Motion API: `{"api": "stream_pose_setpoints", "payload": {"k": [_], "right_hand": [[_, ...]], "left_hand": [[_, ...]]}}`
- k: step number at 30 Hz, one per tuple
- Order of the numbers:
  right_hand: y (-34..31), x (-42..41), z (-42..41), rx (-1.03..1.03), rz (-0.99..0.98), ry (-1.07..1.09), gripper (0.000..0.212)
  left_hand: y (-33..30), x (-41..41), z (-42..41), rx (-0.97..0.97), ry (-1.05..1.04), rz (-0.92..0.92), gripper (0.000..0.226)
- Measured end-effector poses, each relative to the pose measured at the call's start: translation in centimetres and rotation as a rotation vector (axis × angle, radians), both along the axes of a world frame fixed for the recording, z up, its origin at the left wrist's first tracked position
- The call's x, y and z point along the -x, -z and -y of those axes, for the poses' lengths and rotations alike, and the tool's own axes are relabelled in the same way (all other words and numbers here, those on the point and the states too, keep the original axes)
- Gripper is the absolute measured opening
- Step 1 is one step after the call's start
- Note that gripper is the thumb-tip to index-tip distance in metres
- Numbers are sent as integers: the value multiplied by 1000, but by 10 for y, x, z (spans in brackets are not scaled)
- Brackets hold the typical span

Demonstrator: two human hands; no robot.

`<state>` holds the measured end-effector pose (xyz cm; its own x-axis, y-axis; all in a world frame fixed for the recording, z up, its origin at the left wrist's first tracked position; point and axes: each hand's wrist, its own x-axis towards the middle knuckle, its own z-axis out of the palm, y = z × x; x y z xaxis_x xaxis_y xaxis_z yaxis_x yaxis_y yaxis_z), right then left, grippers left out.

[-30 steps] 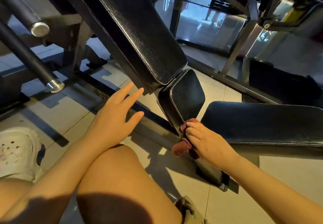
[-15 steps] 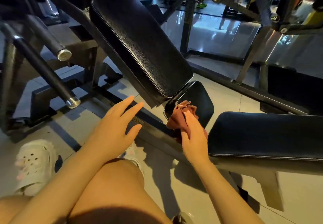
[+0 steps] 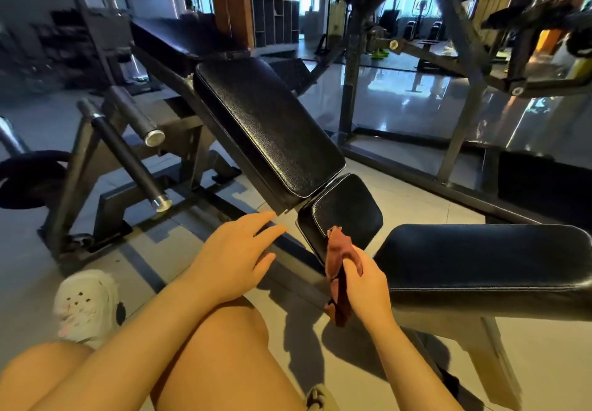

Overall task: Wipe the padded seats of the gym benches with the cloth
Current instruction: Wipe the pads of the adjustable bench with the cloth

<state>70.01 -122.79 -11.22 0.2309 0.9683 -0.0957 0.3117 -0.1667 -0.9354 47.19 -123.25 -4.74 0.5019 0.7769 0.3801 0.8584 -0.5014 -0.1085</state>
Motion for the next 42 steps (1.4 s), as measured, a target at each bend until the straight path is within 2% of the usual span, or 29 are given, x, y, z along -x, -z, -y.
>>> {"api": "stream_pose_setpoints", "payload": {"k": [1, 4, 7, 9, 11, 13, 15, 17, 22, 24, 27, 29, 31, 35, 38, 40, 42], "right_hand": [[-8, -1, 0, -31, -19, -7, 36], [-33, -4, -10, -105, -60, -10, 28], [-58, -9, -35, -158, -192, 61, 17], [-58, -8, -50, -279, -180, 29, 19], [-36, 3, -61, -293, -26, -79, 31], [-7, 27, -67, -197, 216, -179, 37], [7, 52, -75, -226, 479, -205, 57], [2, 57, -101, -307, 478, -119, 67], [7, 16, -164, -338, 331, -59, 60], [11, -6, -184, -311, 335, -8, 52], [19, -32, -198, -167, 236, 164, 35], [23, -34, -191, -129, 212, 209, 33], [25, -21, -171, -190, 239, 157, 31], [35, 20, -99, -334, 328, -122, 59], [53, 21, -46, -325, 357, -207, 63], [67, 15, -16, -301, 293, -269, 55], [77, 12, 6, -200, 61, -233, 53]], "left_hand": [[0, -5, 5, 2, -19, 29, 41], [3, -26, 16, 67, -52, 101, 50], [6, -35, 15, 58, -72, 164, 52], [5, -32, 3, 52, -102, 200, 55], [7, -26, -12, 62, -138, 201, 60], [12, -21, -30, 65, -163, 194, 62], [17, -21, -49, 78, -148, 218, 63], [17, -27, -70, 91, -99, 252, 64], [15, -51, -87, 147, -11, 352, 65], [14, -53, -86, 163, -24, 385, 65], [14, -51, -78, 194, -58, 421, 64], [19, -51, -70, 208, -64, 426, 63], [23, -52, -65, 219, -68, 399, 62], [28, -54, -60, 219, -73, 324, 64], [27, -57, -53, 245, -121, 328, 61], [26, -62, -48, 279, -139, 340, 58], [24, -68, -41, 300, -126, 328, 59]]}}
